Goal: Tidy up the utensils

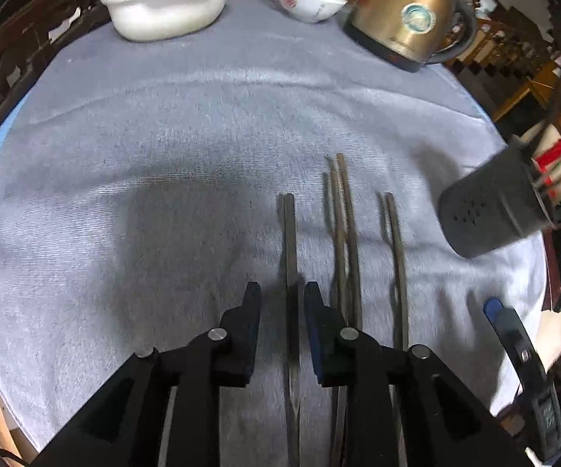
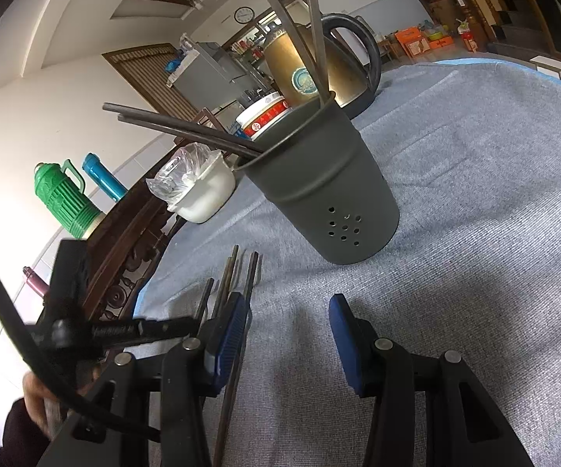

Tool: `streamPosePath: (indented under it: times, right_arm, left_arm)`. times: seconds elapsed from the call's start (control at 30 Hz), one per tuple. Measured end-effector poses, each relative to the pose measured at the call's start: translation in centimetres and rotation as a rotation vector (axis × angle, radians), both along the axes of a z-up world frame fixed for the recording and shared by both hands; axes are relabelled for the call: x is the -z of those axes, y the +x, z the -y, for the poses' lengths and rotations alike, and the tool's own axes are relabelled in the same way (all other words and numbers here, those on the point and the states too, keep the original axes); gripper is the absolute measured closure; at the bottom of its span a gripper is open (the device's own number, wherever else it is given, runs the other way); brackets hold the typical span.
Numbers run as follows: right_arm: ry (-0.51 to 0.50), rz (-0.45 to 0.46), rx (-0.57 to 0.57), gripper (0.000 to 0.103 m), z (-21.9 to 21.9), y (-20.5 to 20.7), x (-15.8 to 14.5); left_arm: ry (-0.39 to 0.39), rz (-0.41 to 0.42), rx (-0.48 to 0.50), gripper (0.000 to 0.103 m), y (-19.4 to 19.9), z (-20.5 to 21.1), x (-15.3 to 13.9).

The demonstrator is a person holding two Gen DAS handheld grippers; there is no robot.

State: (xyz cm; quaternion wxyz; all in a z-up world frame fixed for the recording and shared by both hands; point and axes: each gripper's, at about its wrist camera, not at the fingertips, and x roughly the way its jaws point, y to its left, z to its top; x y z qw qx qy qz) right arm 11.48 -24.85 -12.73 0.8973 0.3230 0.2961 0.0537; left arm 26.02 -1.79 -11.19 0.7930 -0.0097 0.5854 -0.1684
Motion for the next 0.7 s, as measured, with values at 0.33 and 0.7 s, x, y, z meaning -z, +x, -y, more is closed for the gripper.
streamPosePath:
  times: [0.33, 0.7]
  right_arm:
    - [0.001, -0.005, 0.002, 0.054, 0.0, 0.0, 0.1]
    - [-0.138, -0.024, -0.06, 0.063, -3.3, 1.6, -2.7]
  left_arm:
    - [-0.006, 0.025, -0.01, 0.097, 0.4, 0.0, -0.2]
    - [-0.086, 0.139, -0.023, 0.097, -2.0, -2.3, -4.3]
